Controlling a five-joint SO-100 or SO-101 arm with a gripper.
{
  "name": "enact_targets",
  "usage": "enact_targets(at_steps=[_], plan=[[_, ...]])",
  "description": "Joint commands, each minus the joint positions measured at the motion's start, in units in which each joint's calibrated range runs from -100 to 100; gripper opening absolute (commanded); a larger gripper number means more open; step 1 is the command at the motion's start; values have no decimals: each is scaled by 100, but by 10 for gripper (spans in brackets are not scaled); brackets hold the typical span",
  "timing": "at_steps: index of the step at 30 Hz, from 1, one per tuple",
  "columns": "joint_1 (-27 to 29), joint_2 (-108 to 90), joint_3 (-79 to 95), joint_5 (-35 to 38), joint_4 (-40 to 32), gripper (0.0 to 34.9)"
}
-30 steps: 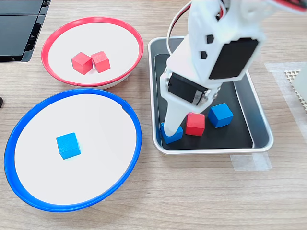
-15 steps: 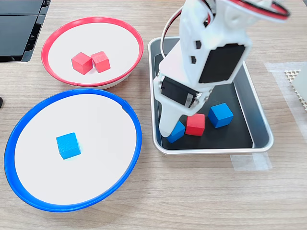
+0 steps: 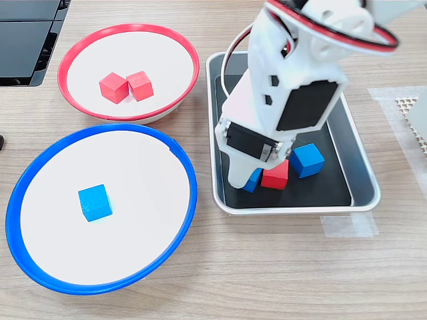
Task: Move six blocks from tray to matching dishes
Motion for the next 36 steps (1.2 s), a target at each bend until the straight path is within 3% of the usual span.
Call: enact_targets(at_steps=[1,6,9,15,16,17,18,19,22,23,24,28,33,36], plan=[[-40,-217,-131,151,395,3],[318,-397,-2134,-73,2104,2],[440,13,-3454,-737,1741,2],[214,1497,-4674,-1304,536,3],[130,1736,-4747,-1294,395,27],[36,1957,-4756,-1255,255,102],[-30,2060,-4756,-1201,197,153],[-77,2145,-4756,-1167,148,179],[-153,2094,-4519,-1089,57,197],[-153,1957,-4392,-1060,65,193],[-153,1727,-4200,-1026,82,167],[101,388,-3153,-777,577,5],[760,-1369,-1242,-127,1320,3],[1090,-2247,51,274,1196,3]])
